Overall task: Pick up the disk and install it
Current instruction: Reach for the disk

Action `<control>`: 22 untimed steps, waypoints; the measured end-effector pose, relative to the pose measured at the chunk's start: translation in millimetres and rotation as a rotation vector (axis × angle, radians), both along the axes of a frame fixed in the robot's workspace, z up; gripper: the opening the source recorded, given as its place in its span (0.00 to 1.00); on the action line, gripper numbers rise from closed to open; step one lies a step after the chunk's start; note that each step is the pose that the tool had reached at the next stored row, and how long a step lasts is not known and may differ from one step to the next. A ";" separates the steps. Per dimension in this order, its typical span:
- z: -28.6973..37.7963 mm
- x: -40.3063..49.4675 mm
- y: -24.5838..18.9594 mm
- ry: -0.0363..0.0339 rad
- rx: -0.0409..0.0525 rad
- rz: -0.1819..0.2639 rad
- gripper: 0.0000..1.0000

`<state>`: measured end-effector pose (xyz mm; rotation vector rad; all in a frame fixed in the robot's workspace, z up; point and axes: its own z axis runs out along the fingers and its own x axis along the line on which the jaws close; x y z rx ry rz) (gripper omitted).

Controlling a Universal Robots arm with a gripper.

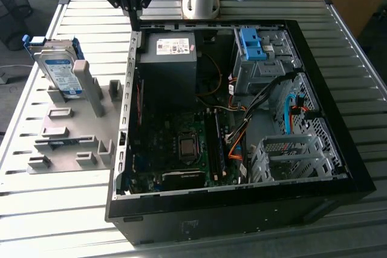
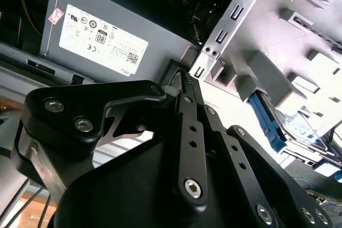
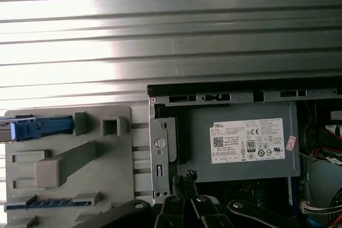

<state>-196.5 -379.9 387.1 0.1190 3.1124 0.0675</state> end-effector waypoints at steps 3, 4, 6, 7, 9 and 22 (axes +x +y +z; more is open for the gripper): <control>-0.5 -4.5 1.3 0.0000 0.0001 0.000 0.11; -0.6 -6.0 1.7 0.0000 0.0002 0.000 0.11; -1.0 -9.4 2.7 0.0000 0.0002 0.000 0.11; -1.1 -11.0 3.2 -0.0001 0.0002 0.000 0.11; -1.4 -14.1 4.1 0.0000 0.0002 0.000 0.11; -3.1 -29.8 11.6 -0.0001 0.0002 0.000 0.11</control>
